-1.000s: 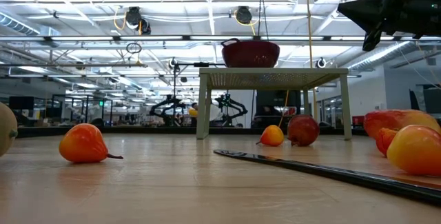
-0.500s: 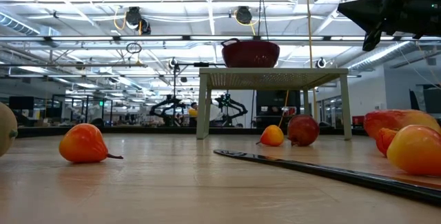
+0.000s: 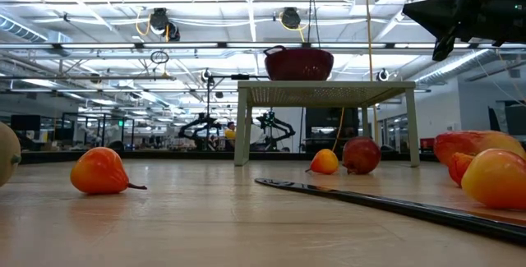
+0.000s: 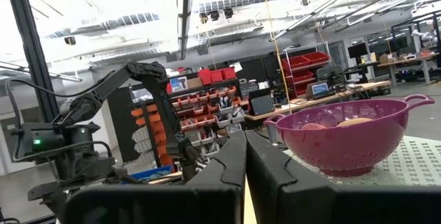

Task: Pick & Place Fruit
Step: Put the brown kiwi into the violet strainer bowl on the shelf

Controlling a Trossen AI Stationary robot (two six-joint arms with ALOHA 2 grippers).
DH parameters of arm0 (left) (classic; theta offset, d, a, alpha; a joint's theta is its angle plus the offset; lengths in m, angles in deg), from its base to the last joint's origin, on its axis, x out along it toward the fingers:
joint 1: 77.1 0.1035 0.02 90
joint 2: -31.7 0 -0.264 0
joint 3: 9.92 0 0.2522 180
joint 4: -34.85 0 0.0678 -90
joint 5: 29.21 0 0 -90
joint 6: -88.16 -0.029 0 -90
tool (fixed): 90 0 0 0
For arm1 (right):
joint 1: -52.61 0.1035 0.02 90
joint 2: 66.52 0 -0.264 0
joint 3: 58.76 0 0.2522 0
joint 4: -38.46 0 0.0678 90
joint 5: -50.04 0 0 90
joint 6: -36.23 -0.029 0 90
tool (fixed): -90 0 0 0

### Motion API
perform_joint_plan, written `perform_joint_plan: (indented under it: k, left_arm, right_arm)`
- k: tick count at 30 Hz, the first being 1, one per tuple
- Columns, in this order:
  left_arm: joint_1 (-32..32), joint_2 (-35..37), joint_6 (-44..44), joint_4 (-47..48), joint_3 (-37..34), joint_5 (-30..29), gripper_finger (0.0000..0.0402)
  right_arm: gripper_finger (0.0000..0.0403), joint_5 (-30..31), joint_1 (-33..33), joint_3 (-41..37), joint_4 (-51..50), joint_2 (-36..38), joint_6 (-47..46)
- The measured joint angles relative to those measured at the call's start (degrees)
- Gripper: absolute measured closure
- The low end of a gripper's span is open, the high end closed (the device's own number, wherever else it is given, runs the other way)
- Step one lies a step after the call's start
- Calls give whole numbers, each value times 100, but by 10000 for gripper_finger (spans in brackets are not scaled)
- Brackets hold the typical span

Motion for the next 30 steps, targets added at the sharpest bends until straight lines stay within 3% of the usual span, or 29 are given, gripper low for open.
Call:
perform_joint_plan:
  k: [9,30]
  left_arm:
    - [30,-17,-846,-308,0,60,11]
    - [181,-160,-1188,259,-2,-11,11]
  right_arm:
    - [403,0,-1,0,-2,1,0]
    - [403,1,0,0,-2,0,0]
